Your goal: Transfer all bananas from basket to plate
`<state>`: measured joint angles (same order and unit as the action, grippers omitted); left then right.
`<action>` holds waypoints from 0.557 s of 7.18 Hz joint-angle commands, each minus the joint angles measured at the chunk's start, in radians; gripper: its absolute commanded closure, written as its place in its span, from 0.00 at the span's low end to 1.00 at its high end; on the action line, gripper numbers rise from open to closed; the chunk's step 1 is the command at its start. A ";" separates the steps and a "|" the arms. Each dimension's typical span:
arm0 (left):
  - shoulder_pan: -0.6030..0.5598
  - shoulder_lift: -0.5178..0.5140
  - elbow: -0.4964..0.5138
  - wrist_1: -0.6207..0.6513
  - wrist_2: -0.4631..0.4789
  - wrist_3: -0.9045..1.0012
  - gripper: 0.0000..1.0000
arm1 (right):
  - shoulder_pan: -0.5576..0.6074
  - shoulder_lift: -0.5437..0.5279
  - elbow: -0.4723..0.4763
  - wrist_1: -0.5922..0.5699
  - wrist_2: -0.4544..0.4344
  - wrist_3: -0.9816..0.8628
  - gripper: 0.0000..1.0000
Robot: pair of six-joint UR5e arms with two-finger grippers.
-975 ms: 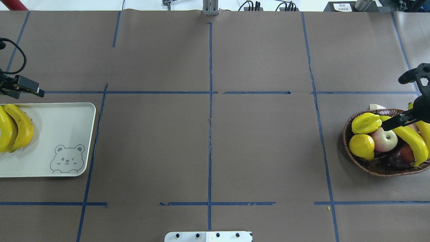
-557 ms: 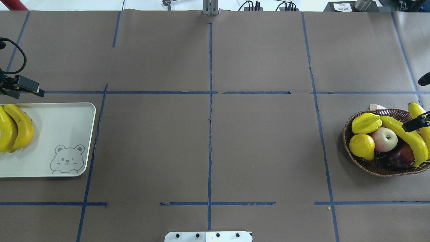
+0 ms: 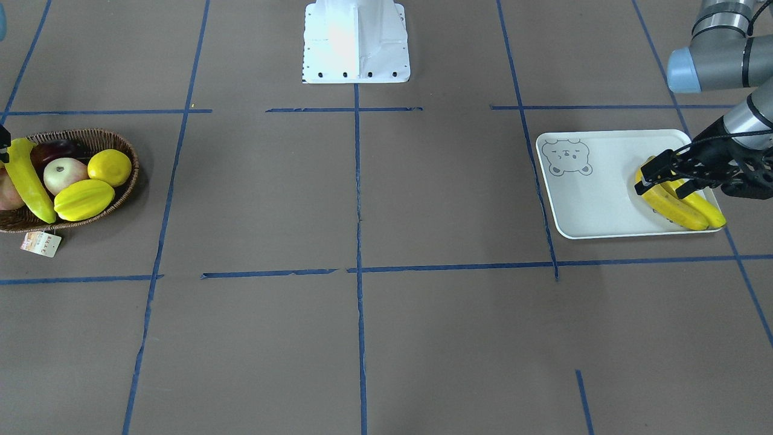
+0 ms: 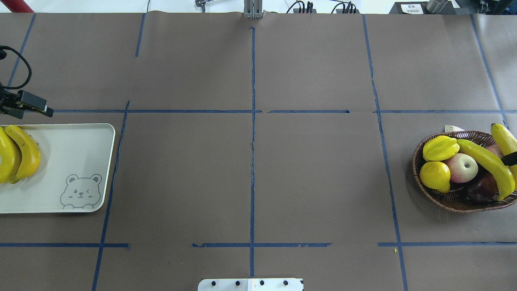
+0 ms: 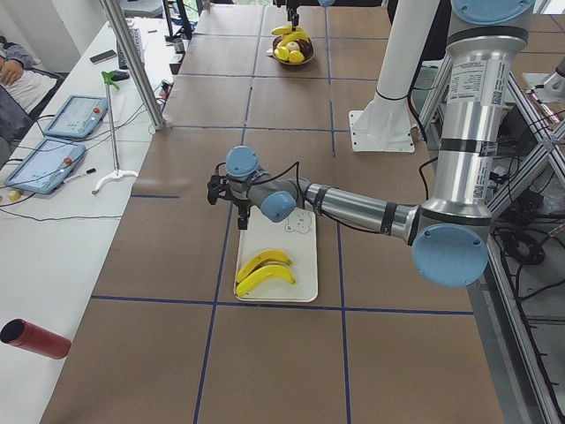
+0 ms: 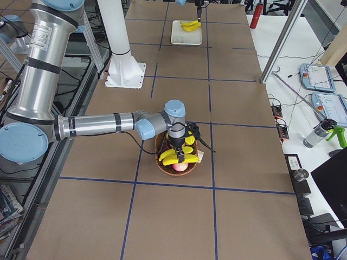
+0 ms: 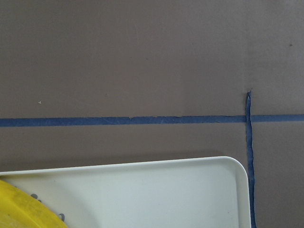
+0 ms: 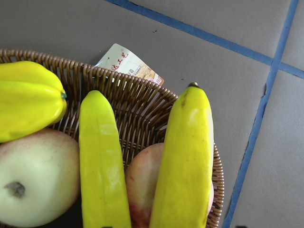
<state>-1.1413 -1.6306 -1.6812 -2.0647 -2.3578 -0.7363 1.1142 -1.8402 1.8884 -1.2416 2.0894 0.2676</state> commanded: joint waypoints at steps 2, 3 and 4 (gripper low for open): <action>0.000 0.002 0.000 0.000 0.000 0.000 0.00 | 0.001 0.001 -0.031 0.005 0.006 -0.001 0.20; 0.000 0.002 0.000 0.000 0.000 0.000 0.00 | 0.001 0.001 -0.032 0.005 0.006 -0.002 0.21; 0.000 0.002 0.000 0.000 0.002 0.000 0.00 | 0.001 0.001 -0.034 0.005 0.006 -0.002 0.24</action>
<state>-1.1413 -1.6292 -1.6813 -2.0647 -2.3573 -0.7363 1.1152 -1.8393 1.8584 -1.2364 2.0949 0.2661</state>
